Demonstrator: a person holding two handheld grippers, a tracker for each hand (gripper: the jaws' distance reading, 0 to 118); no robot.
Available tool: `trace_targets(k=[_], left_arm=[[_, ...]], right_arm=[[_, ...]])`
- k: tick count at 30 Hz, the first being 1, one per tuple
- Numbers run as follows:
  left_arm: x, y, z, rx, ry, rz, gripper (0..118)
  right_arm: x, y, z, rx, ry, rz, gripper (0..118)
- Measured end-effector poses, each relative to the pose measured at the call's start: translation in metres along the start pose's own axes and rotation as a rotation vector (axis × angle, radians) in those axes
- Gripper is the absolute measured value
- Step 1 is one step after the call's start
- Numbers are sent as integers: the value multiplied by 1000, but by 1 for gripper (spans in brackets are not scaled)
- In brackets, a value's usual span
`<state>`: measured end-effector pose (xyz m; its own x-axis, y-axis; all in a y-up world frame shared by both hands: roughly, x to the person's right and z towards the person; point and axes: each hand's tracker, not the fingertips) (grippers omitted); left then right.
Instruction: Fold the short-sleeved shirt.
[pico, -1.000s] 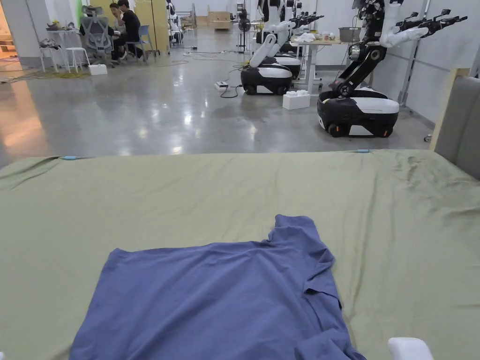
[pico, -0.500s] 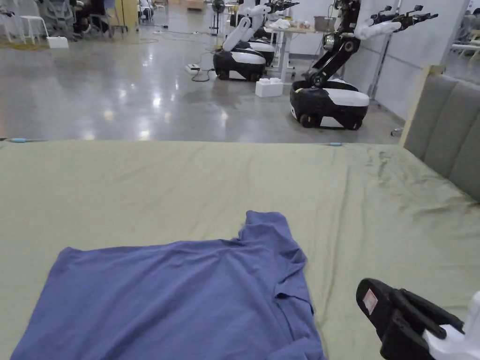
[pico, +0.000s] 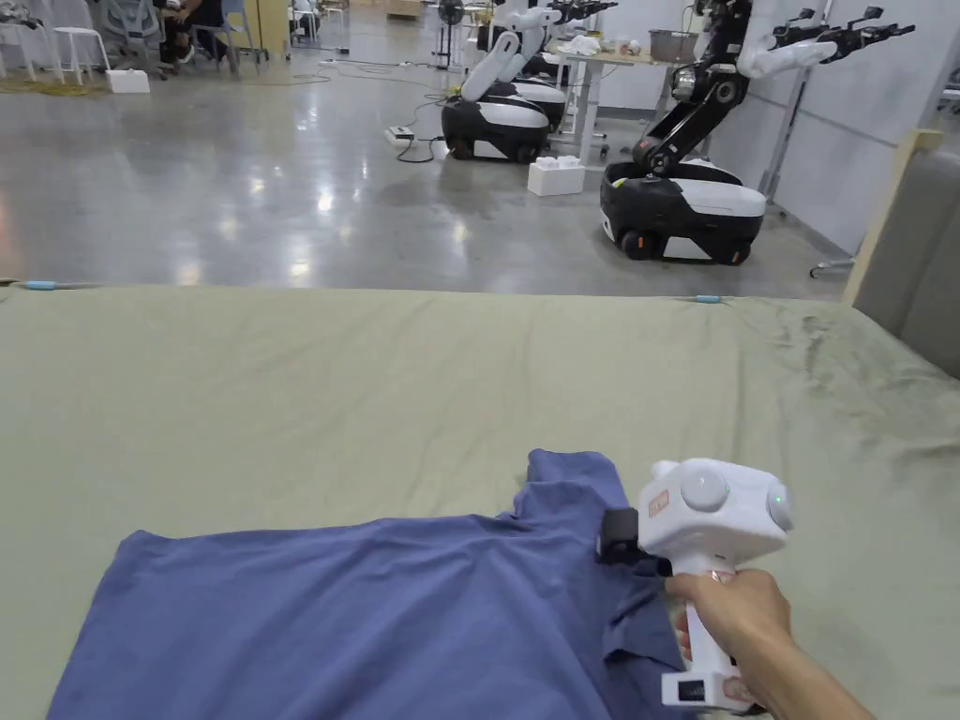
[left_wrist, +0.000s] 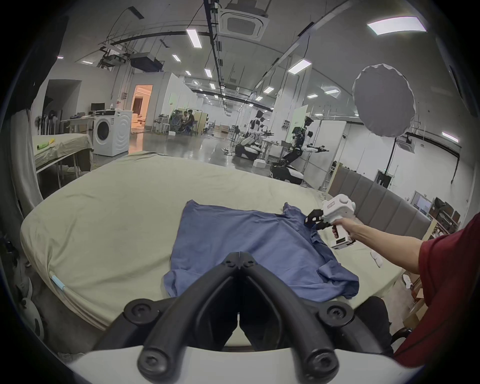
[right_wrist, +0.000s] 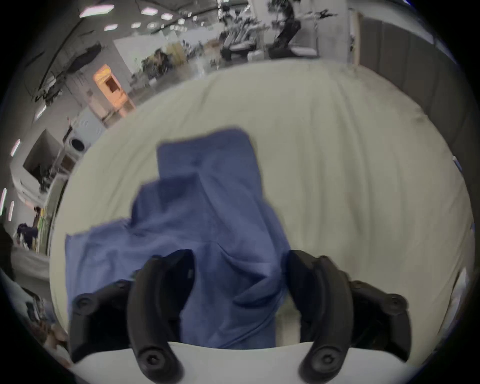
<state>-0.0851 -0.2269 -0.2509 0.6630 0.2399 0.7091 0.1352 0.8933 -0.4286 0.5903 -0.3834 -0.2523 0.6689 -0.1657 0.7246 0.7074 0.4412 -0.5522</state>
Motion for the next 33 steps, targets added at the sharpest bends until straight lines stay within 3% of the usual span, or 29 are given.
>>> trace_targets(k=[1, 2, 3, 4, 5, 6, 7, 8, 11, 14, 17, 19, 22, 23, 25, 27, 29, 31, 33], left_arm=[[-2, 3, -7, -5, 9, 2, 0], [-8, 4, -14, -15, 11, 11, 0], [-13, 10, -24, -29, -7, 30, 3], [-21, 21, -43, -56, -50, 74, 27], [-33, 33, -65, -85, -91, 124, 87], [-43, 46, -92, -164, -145, 188, 102], [-53, 60, -128, -238, -173, 220, 102], [-67, 75, -160, -173, -262, 275, 102], [-95, 123, -275, -215, -212, 334, 102], [-114, 141, -383, -323, -5, 276, 102], [-124, 122, -472, -532, 235, 43, 102], [-129, 98, -495, -631, 280, -50, 101], [-141, 68, -504, -751, 213, 56, 101], [-131, 68, -494, -643, 256, -39, 100], [-123, 67, -493, -634, 282, -61, 97], [-116, 71, -491, -644, 275, -80, 70], [-105, 81, -481, -666, 263, -101, 1], [-101, 84, -469, -642, 234, -113, 1], [-100, 87, -461, -674, 125, -27, 1]], right_arm=[[-2, -3, -5, 9, -72, 47, 41], [-1, -5, 0, 78, -91, 76, 18], [3, -6, 6, 111, -26, 26, 12], [7, -4, 7, 98, 56, -53, 11], [8, -2, 5, 71, 75, -76, 11], [8, -1, 2, 60, 55, -54, 11], [13, -1, 7, 66, 52, -44, 11], [13, -2, 7, 65, 56, -40, 11], [10, -4, 7, 64, 47, 0, 11], [8, -4, 3, 57, 34, 34, 11], [6, -6, 3, 60, 24, 66, 11], [2, -10, 9, 64, 28, 67, 11], [3, -10, 8, 54, 39, 57, 11], [1, -9, 11, 52, 39, 57, 11], [-2, -12, 13, 55, 37, 76, 11], [-2, -13, 15, 71, 37, 94, 11], [-2, -15, 20, 84, 42, 88, 11], [-2, -14, 25, 91, 52, 65, 11], [-5, -15, 38, 111, 69, 55, 11]])
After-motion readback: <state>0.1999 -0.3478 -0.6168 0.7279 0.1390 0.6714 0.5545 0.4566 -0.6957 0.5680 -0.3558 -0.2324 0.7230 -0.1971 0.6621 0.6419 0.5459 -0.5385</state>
